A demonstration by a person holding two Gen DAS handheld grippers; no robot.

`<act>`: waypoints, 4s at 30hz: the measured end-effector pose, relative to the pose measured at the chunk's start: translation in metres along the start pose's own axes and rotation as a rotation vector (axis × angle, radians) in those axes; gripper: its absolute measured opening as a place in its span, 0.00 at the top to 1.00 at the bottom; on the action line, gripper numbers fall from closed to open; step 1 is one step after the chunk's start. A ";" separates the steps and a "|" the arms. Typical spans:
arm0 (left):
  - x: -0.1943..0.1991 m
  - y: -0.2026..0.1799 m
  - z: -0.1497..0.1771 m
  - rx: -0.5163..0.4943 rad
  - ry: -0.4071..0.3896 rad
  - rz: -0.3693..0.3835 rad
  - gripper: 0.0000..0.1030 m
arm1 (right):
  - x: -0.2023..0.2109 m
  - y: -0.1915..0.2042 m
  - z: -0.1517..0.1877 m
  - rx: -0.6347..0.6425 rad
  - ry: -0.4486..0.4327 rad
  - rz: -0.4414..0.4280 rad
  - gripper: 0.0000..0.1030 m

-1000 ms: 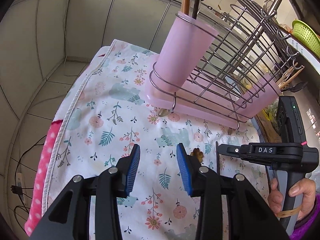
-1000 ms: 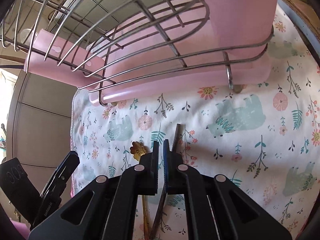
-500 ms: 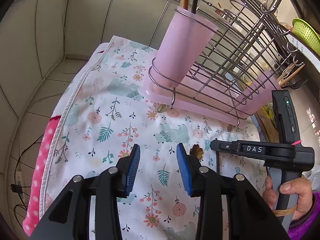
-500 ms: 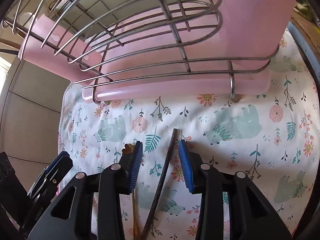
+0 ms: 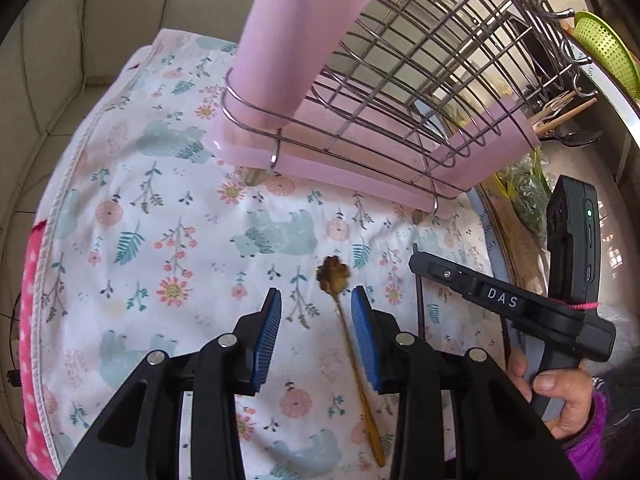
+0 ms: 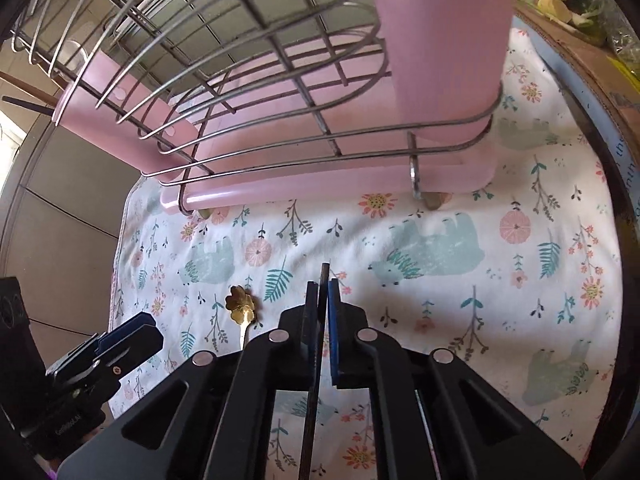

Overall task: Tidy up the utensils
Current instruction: 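Close the left gripper on the gold spoon while the right gripper holds the dark chopstick, then lift the gold spoon with the left gripper while the right raises the dark chopstick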

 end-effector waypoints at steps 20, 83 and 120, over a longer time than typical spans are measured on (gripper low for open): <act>-0.081 -0.042 -0.026 -0.043 0.257 -0.309 0.92 | 0.011 -0.027 0.018 -0.034 -0.031 -0.103 0.94; -0.085 -0.039 -0.053 -0.043 0.259 -0.323 0.88 | 0.095 -0.013 0.038 0.071 -0.297 -0.201 0.94; 0.016 -0.020 -0.029 -0.047 -0.001 -0.056 0.98 | -0.007 0.001 0.023 -0.063 0.007 -0.134 0.95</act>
Point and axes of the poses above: each gripper's, at about its wrist camera, not at the fingertips, and x roughly against the way its jaws point, y to its left, z to its underside, the point moved 7 cm from there along -x, roughly the way its jaws point, and after that the axes turned 12 degrees about y, right-handed, at the moved point
